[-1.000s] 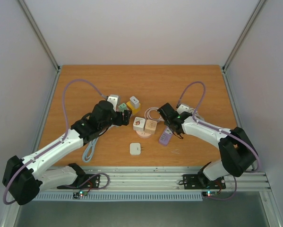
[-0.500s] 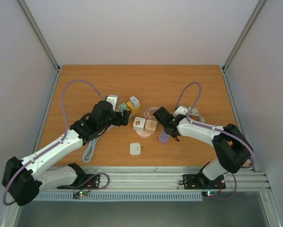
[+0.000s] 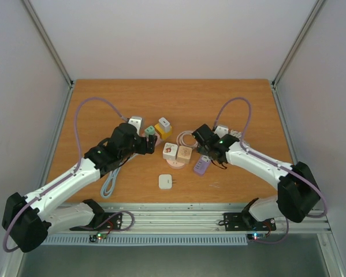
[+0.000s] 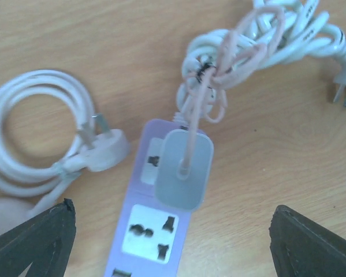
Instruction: Insert the plug
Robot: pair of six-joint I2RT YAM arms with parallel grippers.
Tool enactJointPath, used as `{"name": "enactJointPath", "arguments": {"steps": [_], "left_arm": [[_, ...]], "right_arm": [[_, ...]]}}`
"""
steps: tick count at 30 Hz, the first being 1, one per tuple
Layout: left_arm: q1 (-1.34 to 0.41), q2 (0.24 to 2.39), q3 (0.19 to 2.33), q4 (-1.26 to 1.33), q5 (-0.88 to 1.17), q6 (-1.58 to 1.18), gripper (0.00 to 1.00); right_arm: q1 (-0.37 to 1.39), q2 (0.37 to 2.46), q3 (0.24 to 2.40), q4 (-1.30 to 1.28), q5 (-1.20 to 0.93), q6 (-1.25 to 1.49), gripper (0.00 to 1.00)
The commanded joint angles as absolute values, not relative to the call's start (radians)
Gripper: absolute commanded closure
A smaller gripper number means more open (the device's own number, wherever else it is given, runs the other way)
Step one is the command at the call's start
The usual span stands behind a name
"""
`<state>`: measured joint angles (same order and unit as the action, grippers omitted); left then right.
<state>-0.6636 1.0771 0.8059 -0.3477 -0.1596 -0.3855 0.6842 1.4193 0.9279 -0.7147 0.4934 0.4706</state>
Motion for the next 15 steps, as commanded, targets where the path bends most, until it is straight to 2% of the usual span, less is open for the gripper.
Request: {"name": "enactJointPath", "arguments": {"steps": [1, 9, 15], "left_arm": [[-0.655, 1.048, 0.835, -0.352, -0.196, -0.381, 0.01], [-0.646, 0.978, 0.845, -0.377, -0.285, -0.381, 0.01], [-0.642, 0.886, 0.842, -0.386, -0.372, -0.41, 0.01]], "right_arm": [[0.687, 1.344, 0.985, -0.814, 0.401, 0.281, 0.09], [0.731, 1.201, 0.989, -0.791, 0.104, 0.114, 0.19], [0.937, 1.262, 1.06, -0.814, 0.195, 0.092, 0.18]]}}
